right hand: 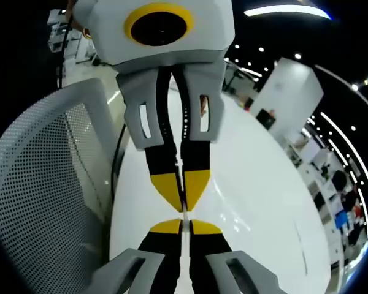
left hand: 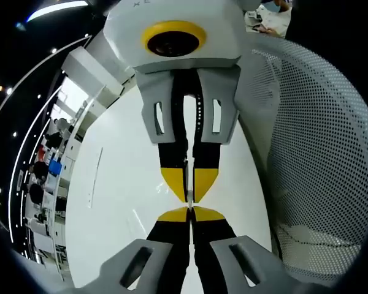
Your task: Open the resealable bag by pulling the two sides of the seal apart until the entire bag opening is separated and visibly accessible.
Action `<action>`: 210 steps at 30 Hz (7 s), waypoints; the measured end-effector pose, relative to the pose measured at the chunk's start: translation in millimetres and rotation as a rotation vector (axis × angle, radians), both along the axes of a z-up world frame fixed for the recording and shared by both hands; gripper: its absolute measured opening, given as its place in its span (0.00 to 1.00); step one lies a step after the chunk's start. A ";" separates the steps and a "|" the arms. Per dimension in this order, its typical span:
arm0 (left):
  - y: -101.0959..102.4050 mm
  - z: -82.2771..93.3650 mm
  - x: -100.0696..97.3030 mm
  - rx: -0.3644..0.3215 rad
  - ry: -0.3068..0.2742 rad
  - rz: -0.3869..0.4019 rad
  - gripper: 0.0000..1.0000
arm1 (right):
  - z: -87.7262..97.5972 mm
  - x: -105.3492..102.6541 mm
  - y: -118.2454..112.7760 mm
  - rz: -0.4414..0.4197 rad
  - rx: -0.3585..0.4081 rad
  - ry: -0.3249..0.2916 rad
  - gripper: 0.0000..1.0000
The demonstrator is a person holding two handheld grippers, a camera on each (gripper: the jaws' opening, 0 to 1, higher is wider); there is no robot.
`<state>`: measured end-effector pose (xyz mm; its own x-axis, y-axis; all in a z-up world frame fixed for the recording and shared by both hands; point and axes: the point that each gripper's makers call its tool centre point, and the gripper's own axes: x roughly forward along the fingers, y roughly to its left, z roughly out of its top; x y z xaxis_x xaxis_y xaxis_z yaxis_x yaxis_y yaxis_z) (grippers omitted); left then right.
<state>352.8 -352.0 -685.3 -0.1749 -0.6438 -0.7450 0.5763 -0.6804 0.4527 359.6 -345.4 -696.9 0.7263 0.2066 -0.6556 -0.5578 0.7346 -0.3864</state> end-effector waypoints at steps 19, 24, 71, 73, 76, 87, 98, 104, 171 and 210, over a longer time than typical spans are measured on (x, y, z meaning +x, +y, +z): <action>4.8 -6.7 3.1 0.021 -0.068 -0.024 0.00 | -1.4 4.4 10.3 0.059 -0.060 -0.002 0.00; 8.5 -6.6 2.3 0.037 -0.054 -0.024 0.00 | -1.6 3.6 12.5 0.059 -0.046 0.001 0.00; 1.5 -10.4 -2.5 0.029 -0.080 -0.048 0.00 | -8.2 0.3 7.0 0.044 -0.087 0.017 0.00; 0.7 -8.3 -2.6 0.013 -0.049 -0.038 0.00 | -7.0 0.0 6.4 0.043 -0.085 0.013 0.00; 2.6 -6.2 -1.1 0.014 0.015 0.001 0.00 | -5.1 0.3 6.4 0.050 -0.079 0.007 0.00; 10.4 -2.7 2.2 0.001 0.045 0.008 0.00 | -13.9 -4.9 -2.4 0.032 -0.075 0.026 0.00; 10.1 -3.1 10.5 -0.014 0.053 0.045 0.00 | -20.4 -7.0 -14.9 0.012 -0.112 0.046 0.00; 10.0 -8.0 7.7 -0.011 -0.015 0.007 0.00 | -13.8 -8.9 -11.6 0.011 -0.107 0.034 0.00; 11.2 -12.4 2.8 0.028 0.058 0.061 0.00 | -32.8 -26.5 -27.3 -0.013 -0.128 0.068 0.00; 16.2 -25.9 5.4 0.062 0.028 0.089 0.00 | -18.2 -26.2 -22.4 -0.102 -0.058 0.022 0.02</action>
<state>358.2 -335.8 -711.2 -0.1399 -0.6105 -0.7796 0.6476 -0.6520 0.3944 333.4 -367.8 -715.1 0.7271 0.0939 -0.6801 -0.4903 0.7644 -0.4187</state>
